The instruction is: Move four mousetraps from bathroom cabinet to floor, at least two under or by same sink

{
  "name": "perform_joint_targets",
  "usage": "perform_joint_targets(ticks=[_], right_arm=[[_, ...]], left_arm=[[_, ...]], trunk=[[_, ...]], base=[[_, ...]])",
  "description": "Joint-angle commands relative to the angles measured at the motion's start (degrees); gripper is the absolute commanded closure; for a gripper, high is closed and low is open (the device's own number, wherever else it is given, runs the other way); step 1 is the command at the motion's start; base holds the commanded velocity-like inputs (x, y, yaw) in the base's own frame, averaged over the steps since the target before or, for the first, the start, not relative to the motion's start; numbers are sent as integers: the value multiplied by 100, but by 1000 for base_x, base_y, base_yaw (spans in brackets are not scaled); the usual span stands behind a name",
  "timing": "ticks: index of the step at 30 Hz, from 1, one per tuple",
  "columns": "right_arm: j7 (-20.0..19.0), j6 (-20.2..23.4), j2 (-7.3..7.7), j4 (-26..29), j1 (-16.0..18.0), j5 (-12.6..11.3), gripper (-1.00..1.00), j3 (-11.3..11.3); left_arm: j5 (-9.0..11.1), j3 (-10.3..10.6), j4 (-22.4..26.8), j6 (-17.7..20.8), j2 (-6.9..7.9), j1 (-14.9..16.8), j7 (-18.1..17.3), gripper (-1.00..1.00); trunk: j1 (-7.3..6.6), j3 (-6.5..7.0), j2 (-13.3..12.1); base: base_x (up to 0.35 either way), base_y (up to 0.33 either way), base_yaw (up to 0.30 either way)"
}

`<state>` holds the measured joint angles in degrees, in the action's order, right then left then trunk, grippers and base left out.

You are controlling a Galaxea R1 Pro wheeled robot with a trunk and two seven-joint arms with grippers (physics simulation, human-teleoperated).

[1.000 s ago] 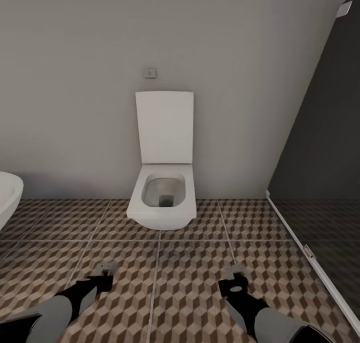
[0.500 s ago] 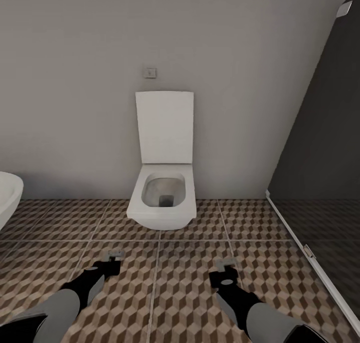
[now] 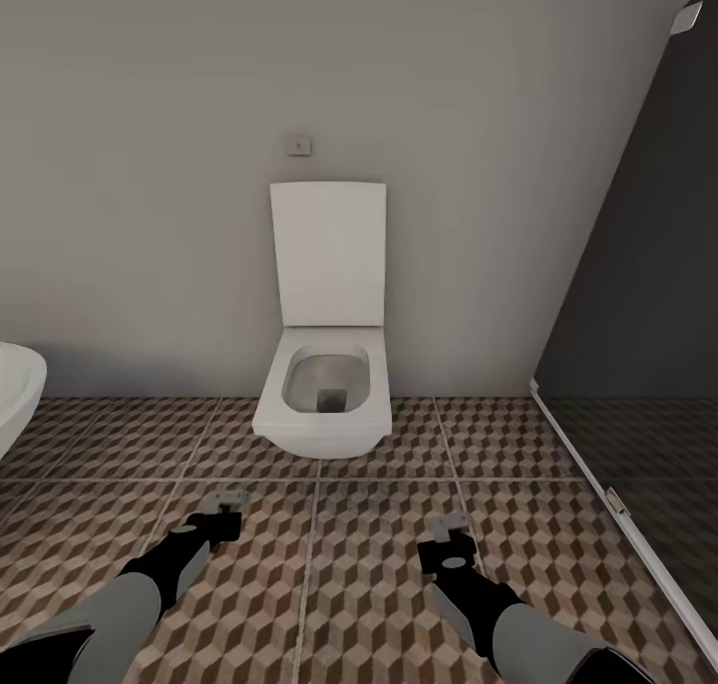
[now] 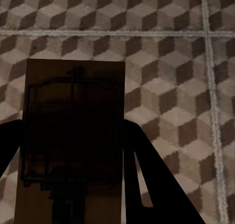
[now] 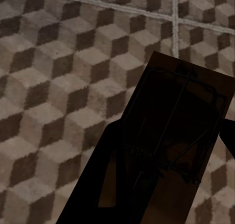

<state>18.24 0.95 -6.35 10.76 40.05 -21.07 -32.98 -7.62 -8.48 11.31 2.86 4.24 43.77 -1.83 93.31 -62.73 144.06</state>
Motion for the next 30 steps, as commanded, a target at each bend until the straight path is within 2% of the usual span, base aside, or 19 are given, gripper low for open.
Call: perform_joint_targets(ticks=[1, 30], right_arm=[[31, 10, 2, 5, 3, -51, 100, -50], [31, -88, 19, 5, 3, -48, 100, -42]], left_arm=[[-76, -48, 11, 33, -2, 0, -17, 100], [-65, -49, -75, 11, 15, 0, 16, 100]], trunk=[[-1, -5, 2], [74, -647, 41]], base=[[0, 0, 0], [0, 0, 0]])
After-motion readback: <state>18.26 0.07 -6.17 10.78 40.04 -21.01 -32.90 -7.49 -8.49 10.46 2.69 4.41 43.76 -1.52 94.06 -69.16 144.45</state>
